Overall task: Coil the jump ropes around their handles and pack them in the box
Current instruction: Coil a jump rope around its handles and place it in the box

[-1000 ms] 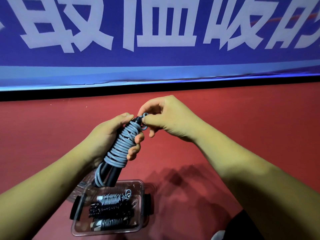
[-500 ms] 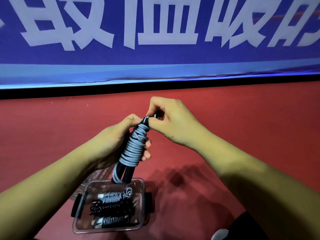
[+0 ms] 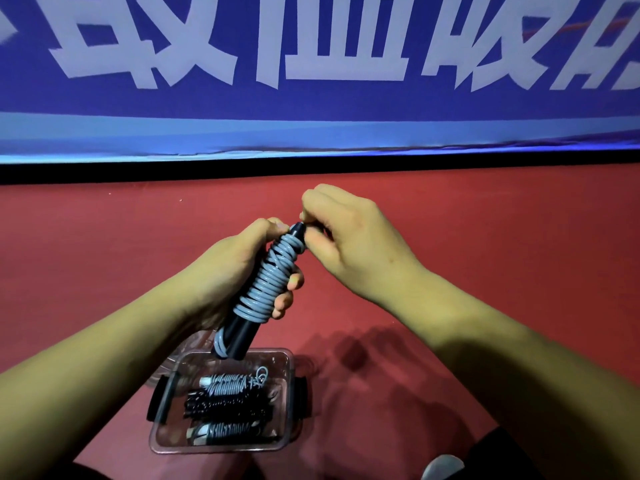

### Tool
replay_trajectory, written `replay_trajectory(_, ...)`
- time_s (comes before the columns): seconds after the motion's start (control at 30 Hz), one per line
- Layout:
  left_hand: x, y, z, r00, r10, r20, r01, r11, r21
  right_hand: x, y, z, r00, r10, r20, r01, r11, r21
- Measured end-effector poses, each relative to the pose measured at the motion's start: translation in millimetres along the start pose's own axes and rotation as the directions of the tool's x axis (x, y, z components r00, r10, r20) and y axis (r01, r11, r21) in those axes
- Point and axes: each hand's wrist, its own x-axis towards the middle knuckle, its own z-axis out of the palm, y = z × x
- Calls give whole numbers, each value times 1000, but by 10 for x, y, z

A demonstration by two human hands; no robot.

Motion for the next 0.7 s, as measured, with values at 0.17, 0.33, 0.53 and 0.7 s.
replay_trajectory(0.17, 10, 19, 115, 999, 51, 15, -49, 990, -129, 53, -78, 42, 832, 540, 127, -481, 587, 651)
replay_trajectory(0.33, 27, 73, 130, 994, 112, 0, -108, 959, -263, 58, -124, 147, 830, 541, 135, -434, 476, 765)
replay_trajectory(0.53, 38, 75, 159, 992, 121, 29, -108, 950, -292, 84, -112, 55, 852, 511, 111, -385, 469, 795)
replay_trajectory(0.7, 39, 79, 125, 992, 128, -9, -125, 953, -274, 89, -111, 41, 851, 506, 139, -397, 448, 801)
